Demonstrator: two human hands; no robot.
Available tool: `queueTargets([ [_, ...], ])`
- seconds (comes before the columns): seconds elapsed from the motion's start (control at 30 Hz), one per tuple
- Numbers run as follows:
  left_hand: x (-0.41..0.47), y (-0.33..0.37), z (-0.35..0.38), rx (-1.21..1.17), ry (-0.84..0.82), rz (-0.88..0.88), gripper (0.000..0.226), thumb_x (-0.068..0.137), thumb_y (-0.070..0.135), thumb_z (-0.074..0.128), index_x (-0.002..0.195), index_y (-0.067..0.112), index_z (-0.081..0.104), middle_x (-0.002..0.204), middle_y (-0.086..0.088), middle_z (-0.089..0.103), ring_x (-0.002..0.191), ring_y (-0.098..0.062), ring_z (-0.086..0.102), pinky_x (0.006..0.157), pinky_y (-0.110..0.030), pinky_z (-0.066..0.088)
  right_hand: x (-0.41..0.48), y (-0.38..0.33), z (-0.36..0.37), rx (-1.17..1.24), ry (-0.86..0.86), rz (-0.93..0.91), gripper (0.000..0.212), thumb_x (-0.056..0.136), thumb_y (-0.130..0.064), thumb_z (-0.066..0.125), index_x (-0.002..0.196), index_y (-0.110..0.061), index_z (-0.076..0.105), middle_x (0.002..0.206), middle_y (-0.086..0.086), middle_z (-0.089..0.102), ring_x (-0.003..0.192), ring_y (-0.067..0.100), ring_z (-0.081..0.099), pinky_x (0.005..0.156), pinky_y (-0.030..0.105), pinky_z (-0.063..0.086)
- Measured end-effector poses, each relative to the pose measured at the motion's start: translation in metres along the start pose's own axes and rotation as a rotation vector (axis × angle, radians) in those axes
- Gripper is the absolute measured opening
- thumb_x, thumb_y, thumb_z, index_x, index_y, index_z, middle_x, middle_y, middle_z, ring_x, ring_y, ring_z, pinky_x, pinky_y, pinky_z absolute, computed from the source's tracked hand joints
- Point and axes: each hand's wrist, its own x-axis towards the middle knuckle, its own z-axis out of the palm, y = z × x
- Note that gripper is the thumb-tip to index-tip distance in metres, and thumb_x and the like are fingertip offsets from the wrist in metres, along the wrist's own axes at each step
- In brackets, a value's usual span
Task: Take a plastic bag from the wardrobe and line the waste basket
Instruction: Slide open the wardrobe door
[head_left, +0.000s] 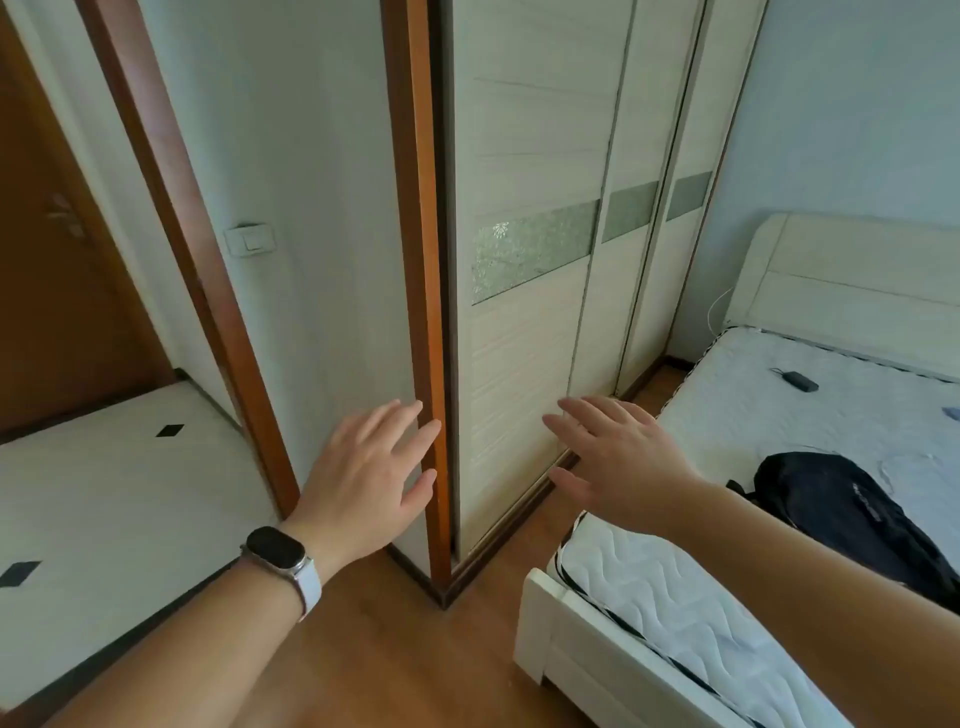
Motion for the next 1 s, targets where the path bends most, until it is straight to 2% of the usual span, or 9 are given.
queueTargets([
  [0.1, 0.017, -0.037, 0.014, -0.034, -0.03, -0.016, 0.05, 0.09, 0.048, 0.051, 0.132, 0.022, 0.058, 0.138, -0.008, 0.057, 0.127, -0.029, 0.052, 0.097, -0.048, 0.048, 0.038, -0.014, 0.003, 0.011, 0.003, 0.022, 0.061, 0.092, -0.064, 0.024, 0.145, -0.033, 0.027, 0.153, -0.004, 0.036, 0.141, 0.022, 0.033, 0.115, 0.043, 0.027],
  [0.17, 0.029, -0.054, 0.026, -0.039, -0.028, -0.008, 0.05, 0.089, 0.047, 0.052, 0.13, 0.021, 0.06, 0.137, -0.009, 0.058, 0.126, -0.031, 0.054, 0.095, -0.049, 0.049, 0.057, -0.021, 0.007, 0.006, 0.021, 0.03, 0.062, 0.091, -0.064, 0.023, 0.144, -0.032, 0.031, 0.151, -0.002, 0.039, 0.139, 0.024, 0.036, 0.114, 0.044, 0.03],
  [0.43, 0.076, -0.086, 0.062, -0.073, -0.002, 0.055, 0.051, 0.089, 0.047, 0.051, 0.131, 0.02, 0.059, 0.136, -0.01, 0.058, 0.125, -0.031, 0.054, 0.095, -0.048, 0.049, 0.108, -0.008, 0.017, -0.052, 0.095, 0.01, 0.057, 0.091, -0.057, 0.042, 0.138, -0.026, 0.044, 0.14, 0.002, 0.052, 0.129, 0.025, 0.048, 0.106, 0.044, 0.041],
  [0.67, 0.143, -0.091, 0.093, -0.041, -0.028, 0.075, 0.052, 0.089, 0.048, 0.051, 0.132, 0.02, 0.058, 0.137, -0.009, 0.057, 0.126, -0.03, 0.053, 0.097, -0.047, 0.047, 0.157, 0.046, 0.048, -0.036, 0.119, 0.015, 0.056, 0.091, -0.057, 0.043, 0.137, -0.026, 0.046, 0.139, 0.002, 0.053, 0.129, 0.026, 0.049, 0.106, 0.044, 0.04],
  [1.0, 0.282, -0.08, 0.124, 0.09, -0.027, -0.025, 0.049, 0.092, 0.045, 0.047, 0.133, 0.019, 0.057, 0.138, -0.008, 0.056, 0.129, -0.029, 0.05, 0.1, -0.048, 0.046, 0.258, 0.167, 0.09, 0.066, 0.171, -0.038, 0.06, 0.092, -0.059, 0.038, 0.141, -0.025, 0.043, 0.145, 0.003, 0.048, 0.135, 0.026, 0.043, 0.111, 0.045, 0.033],
])
